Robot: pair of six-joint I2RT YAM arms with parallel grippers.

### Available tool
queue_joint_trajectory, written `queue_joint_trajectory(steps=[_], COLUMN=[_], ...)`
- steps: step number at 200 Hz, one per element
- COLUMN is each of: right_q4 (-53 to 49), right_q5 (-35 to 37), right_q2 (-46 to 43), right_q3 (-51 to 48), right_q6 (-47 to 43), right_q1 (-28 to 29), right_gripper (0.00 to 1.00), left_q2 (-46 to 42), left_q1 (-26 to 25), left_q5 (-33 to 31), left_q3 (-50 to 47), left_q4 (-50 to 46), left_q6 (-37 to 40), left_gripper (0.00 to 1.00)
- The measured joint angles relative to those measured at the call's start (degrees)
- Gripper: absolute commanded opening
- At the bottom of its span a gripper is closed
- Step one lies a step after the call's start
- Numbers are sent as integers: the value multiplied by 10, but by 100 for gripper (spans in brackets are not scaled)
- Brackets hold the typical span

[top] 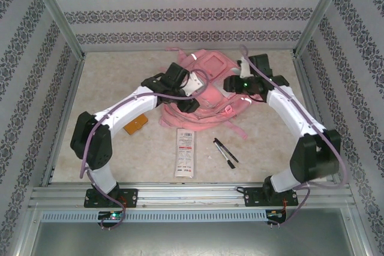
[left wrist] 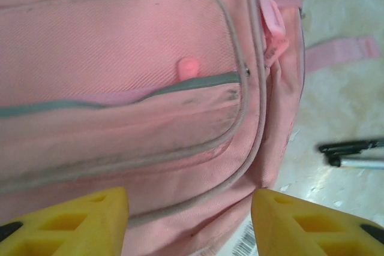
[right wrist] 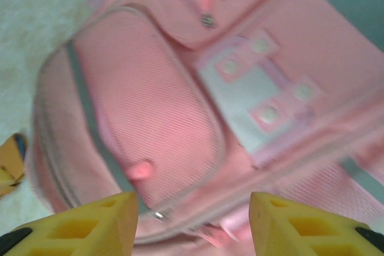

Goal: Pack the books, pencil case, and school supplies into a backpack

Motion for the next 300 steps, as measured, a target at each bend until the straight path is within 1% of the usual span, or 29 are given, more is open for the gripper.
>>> queue_joint_trajectory(steps=[18,34,57,82,100,107,116,123,132,135,140,160,176,206,224,229,233,238,249,252,256,260,268,275,300], right_q4=[5,4,2,3,2,2,0,-2,-8,-11,-14,-18,-17,-18,-32,-36,-40,-44,-49,-52,-54,-57,-64,-68,-71], right_q5=[1,2,1,-18,-36,-45,-58,-65,-73,-77,-79,-99,-116,-147,-151,-151,-151,-151,-150,-146,-142,-135,-117,-96,-31], right_q2=[-29,-39,-43,-44,-43,-39,-29,-18,-4,2,9,33,45,72,92,97,103,108,116,118,119,120,122,122,127], right_q3=[-62,-103,-131,-140,-141,-141,-139,-137,-131,-129,-126,-117,-111,-89,-70,-63,-57,-51,-43,-41,-39,-37,-33,-30,-28], right_q6=[10,11,6,-13,-22,-24,-27,-30,-33,-35,-37,-50,-70,-146,-186,-192,-198,-205,-215,-216,-217,-218,-219,-217,-204], right_q1=[-34,-53,-56,-56,-56,-56,-56,-53,-48,-46,-43,-29,-26,-21,-14,-12,-10,-9,-7,-6,-4,-4,-2,-1,2], right_gripper=[52,52,51,50,48,48,47,47,47,47,47,47,47,45,41,40,40,40,40,40,43,45,46,46,49], left_q2=[38,74,124,159,175,178,181,182,182,182,182,170,148,99,66,57,51,42,24,20,12,4,-9,-20,-18], left_q1=[-17,-26,-33,-40,-44,-46,-48,-48,-48,-47,-47,-47,-45,-32,-20,-16,-14,-11,-5,-5,-5,-3,-2,-1,-1], left_q5=[-24,-48,-89,-124,-151,-163,-179,-187,-196,-198,-200,-197,-182,-146,-121,-112,-106,-96,-76,-71,-63,-54,-38,-24,-3], left_q3=[30,60,90,94,94,94,94,94,94,94,92,59,23,3,4,4,4,4,0,-2,-7,-12,-23,-35,-58], left_q4=[-7,-15,-21,-24,-19,-12,0,6,14,17,26,66,86,97,97,97,97,97,101,103,106,110,114,117,116], left_q6=[53,90,137,171,184,187,187,188,195,197,200,218,221,209,192,183,177,168,142,137,131,126,123,123,149], left_gripper=[57,57,58,57,49,43,33,23,17,11,0,0,0,0,0,5,18,36,63,69,81,89,96,100,100])
